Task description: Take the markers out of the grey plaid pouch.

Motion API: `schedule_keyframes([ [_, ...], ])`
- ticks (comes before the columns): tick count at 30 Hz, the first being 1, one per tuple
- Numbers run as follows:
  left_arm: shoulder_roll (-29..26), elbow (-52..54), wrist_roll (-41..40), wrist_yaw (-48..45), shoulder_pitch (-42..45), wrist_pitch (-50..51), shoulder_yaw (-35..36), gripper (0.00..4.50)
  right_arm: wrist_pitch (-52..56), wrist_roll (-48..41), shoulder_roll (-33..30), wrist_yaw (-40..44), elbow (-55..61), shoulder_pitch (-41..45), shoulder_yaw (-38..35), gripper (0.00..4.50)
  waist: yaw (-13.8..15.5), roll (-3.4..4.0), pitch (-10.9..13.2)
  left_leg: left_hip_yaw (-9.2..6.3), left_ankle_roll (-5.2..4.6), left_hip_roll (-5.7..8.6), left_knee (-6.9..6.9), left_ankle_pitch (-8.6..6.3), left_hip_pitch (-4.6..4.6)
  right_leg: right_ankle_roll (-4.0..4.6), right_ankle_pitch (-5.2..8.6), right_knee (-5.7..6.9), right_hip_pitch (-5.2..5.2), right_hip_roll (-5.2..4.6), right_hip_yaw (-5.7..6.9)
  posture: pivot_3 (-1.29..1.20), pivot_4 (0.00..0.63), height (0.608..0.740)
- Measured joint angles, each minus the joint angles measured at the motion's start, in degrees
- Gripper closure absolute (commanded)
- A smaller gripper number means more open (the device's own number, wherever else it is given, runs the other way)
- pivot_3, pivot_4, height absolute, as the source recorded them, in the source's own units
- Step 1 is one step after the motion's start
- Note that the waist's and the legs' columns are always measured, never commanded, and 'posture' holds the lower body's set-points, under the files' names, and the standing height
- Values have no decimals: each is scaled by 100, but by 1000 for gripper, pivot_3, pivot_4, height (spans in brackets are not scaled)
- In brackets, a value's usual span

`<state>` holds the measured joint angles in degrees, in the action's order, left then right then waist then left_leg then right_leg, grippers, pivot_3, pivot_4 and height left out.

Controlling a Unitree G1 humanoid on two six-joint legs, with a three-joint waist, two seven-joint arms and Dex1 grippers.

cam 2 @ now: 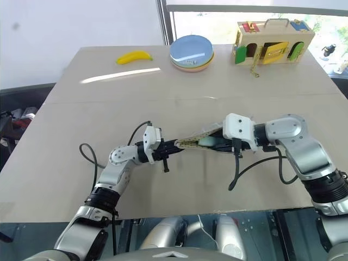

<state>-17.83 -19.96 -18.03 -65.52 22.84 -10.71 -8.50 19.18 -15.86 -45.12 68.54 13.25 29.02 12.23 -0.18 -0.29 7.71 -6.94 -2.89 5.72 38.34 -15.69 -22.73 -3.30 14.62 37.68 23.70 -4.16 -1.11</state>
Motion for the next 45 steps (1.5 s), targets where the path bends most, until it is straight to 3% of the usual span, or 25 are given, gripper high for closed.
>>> schedule_keyframes([
  [15,-54,-505,173,201,261,-374,67,4500,973,-1393,639,-570,706,332,-413,3601,1,0,0,-3,0,0,1,0,-1,0,0,0,0,0,3,0,150,740],
  [24,-190,-478,99,425,465,-483,349,4500,1868,-2941,832,-1315,736,506,-1368,3601,-13,0,0,-3,0,0,0,0,-2,0,0,2,1,0,1,0,150,740],
  [33,-187,-243,102,602,346,-451,346,4500,2517,-4451,1338,-2381,612,575,-1817,3601,-38,0,0,-3,-1,0,0,0,-2,0,0,4,1,-1,1,0,150,740],
  [38,-135,-107,107,730,320,-381,339,4500,2861,-5777,1800,-3612,-85,686,-2362,3601,-41,0,0,-3,-1,1,1,1,-2,0,0,7,0,-1,0,0,150,740],
  [45,23,-141,240,1085,143,-62,342,4500,2940,-6339,2396,-4544,72,617,-2431,3601,-72,3,1,1,-1,0,-2,1,-2,0,0,13,8,1,-5,0,150,740],
])
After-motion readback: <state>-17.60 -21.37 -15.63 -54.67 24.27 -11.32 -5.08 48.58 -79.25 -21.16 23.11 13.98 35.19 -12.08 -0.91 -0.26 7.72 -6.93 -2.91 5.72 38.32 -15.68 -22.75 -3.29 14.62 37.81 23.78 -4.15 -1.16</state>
